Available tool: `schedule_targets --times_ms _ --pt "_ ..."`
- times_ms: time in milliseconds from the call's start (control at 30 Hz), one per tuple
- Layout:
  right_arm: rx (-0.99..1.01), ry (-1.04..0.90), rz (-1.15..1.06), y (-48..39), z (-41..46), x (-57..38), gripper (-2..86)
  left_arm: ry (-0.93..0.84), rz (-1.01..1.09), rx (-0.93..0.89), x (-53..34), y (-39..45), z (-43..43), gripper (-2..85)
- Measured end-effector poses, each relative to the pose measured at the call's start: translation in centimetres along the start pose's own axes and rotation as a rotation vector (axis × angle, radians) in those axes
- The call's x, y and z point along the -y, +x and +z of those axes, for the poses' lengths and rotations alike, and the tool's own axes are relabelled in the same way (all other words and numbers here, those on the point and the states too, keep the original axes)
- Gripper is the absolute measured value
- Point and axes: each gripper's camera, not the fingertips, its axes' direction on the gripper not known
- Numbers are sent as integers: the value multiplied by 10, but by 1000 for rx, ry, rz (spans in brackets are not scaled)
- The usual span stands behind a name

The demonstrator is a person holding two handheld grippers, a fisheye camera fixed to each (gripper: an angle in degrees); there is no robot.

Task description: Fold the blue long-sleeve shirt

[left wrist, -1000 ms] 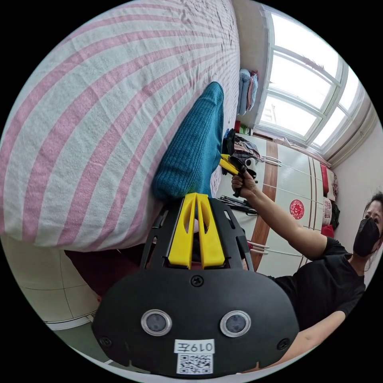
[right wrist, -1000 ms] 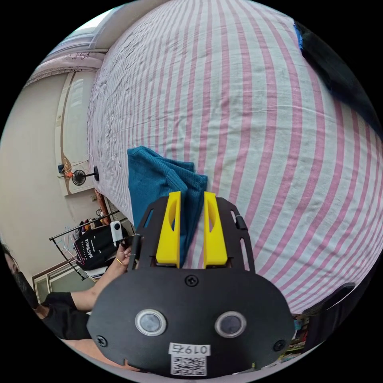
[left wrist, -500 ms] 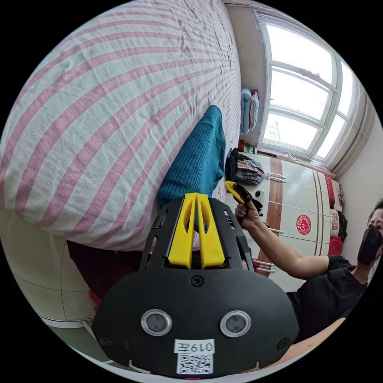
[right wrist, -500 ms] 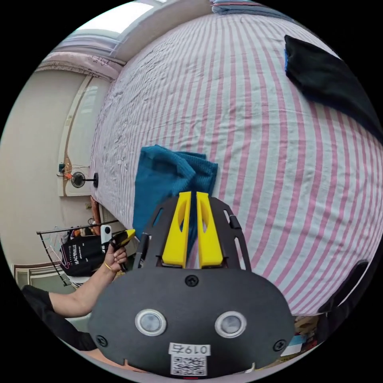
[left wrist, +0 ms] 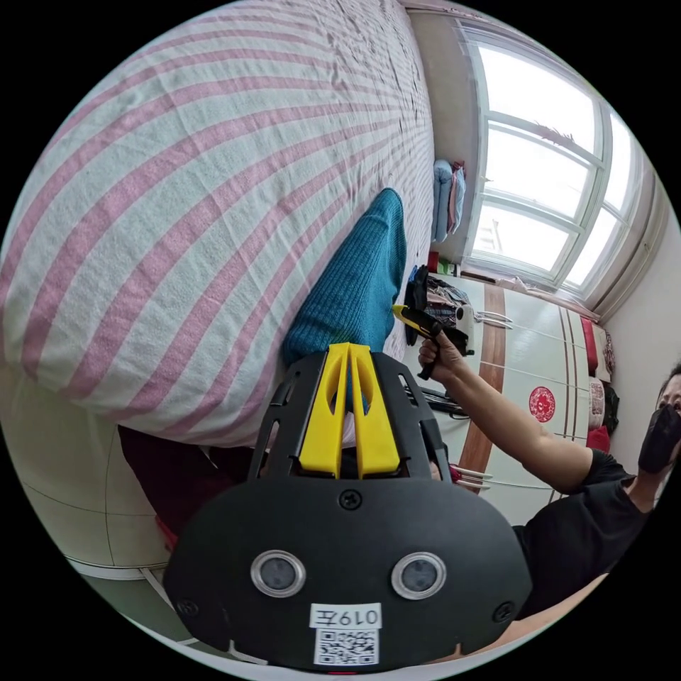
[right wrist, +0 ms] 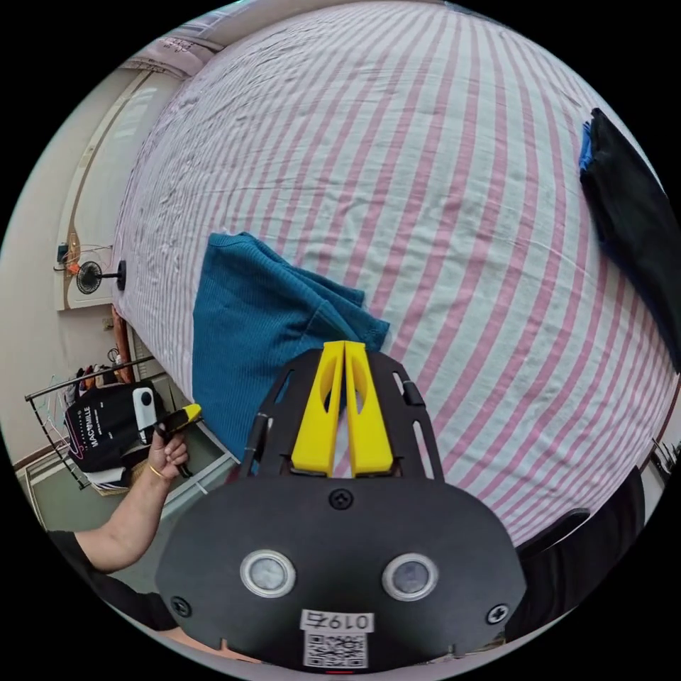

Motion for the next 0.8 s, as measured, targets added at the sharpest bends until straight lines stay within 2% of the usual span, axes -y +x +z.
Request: schedule_targets --times_ms 200,333,433,633,700,800 --pt "-144 19 -82 -24 10 -26 -7 -23 7 40 -34 8 -3 8" --pt "-178 131 -84 -35 -3 -62 -7 -37 24 86 -63 25 -10 8" --pt "-200 257 -200 -58 -28 -108 -7 -30 143 97 -90 65 -21 8" --pt "-242 358 -506 -115 -58 -222 -9 -113 461 388 -175 186 -26 8" --pt "-255 403 -608 -131 -63 -256 -9 -131 529 417 -204 219 -23 8" --pt "-316 541 -743 -151 -66 -310 -9 -49 628 476 -253 270 -26 8"
